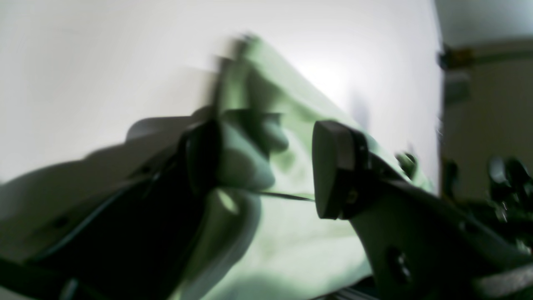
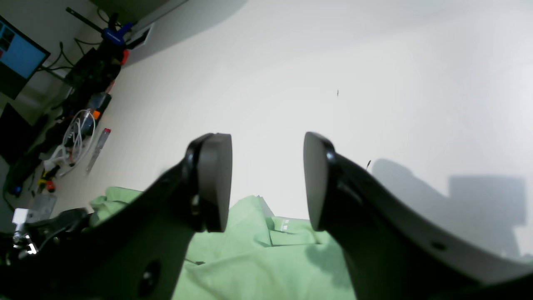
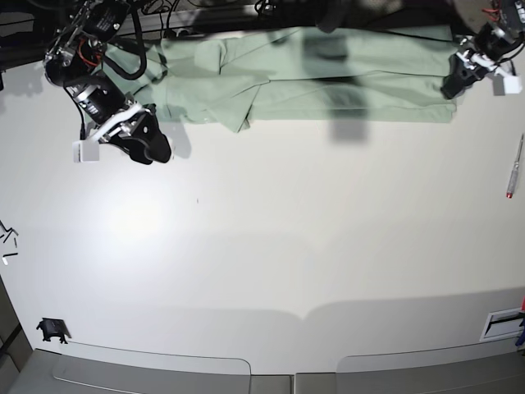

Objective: Fold the T-shirt properly
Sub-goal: 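Grasp the strip's hem end with the left gripper and lift it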

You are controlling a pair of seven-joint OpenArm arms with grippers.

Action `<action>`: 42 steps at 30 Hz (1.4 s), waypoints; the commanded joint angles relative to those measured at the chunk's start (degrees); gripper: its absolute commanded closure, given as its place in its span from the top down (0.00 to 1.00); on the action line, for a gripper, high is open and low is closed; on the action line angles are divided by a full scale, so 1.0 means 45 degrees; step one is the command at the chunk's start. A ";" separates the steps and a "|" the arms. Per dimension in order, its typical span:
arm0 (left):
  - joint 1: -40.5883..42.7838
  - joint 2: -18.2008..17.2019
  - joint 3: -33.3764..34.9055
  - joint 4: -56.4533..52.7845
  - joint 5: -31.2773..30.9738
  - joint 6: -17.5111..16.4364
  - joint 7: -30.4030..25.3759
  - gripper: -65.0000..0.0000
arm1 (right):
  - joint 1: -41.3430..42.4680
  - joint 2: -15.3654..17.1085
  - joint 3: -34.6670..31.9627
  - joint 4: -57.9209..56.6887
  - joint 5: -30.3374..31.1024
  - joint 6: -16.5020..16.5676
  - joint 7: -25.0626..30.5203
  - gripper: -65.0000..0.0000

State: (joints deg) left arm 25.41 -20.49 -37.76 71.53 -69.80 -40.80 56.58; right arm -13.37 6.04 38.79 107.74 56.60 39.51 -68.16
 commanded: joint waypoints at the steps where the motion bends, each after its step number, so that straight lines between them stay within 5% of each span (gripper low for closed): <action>1: 0.0253 -0.0073 0.0437 0.0029 0.0588 0.0177 0.0568 0.52 | 0.0078 0.0136 0.0044 0.0233 0.0306 0.0110 0.0272 0.40; 9: 0.0316 -0.0092 0.1379 0.0029 0.0588 0.0177 0.0782 0.47 | 0.0078 0.0136 0.0044 0.0233 0.0083 0.0110 0.0248 0.40; 15: 0.0277 -0.0107 0.1379 0.0039 0.0578 0.0177 0.0073 0.00 | 0.0078 0.0131 0.0044 0.0233 0.0024 0.0110 0.0253 0.40; 19: 0.0243 -0.0073 0.1379 0.0597 -0.0204 0.0177 -0.0476 0.00 | 0.0073 0.0131 0.0049 0.0233 -0.0913 0.0110 0.0471 0.40; 23: 0.0253 0.0330 0.1379 0.2365 -0.1350 0.0177 0.0806 0.00 | 0.0073 0.0136 0.0049 0.0219 -0.2506 0.0110 0.1054 0.40; 30: 0.0311 0.1345 0.2127 0.5678 -0.3378 0.0177 0.2773 0.00 | 0.0073 0.0316 0.0049 0.0219 -0.5197 -0.1365 0.2195 0.40; 35: 0.0141 0.1457 0.4561 0.6183 -0.3351 0.0177 0.2633 0.00 | 0.0073 0.0957 0.0058 0.0219 -0.6028 -0.1700 0.2399 0.40; 42: -0.0636 0.2273 0.7941 0.6183 0.0112 0.0177 0.0481 0.00 | 0.0073 0.1481 0.0058 0.0185 -0.6348 -0.1855 0.2487 0.40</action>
State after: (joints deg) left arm 22.79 -10.24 -1.76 98.37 -67.22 -39.42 59.70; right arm -13.47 11.90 38.79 107.68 27.20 31.03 -58.28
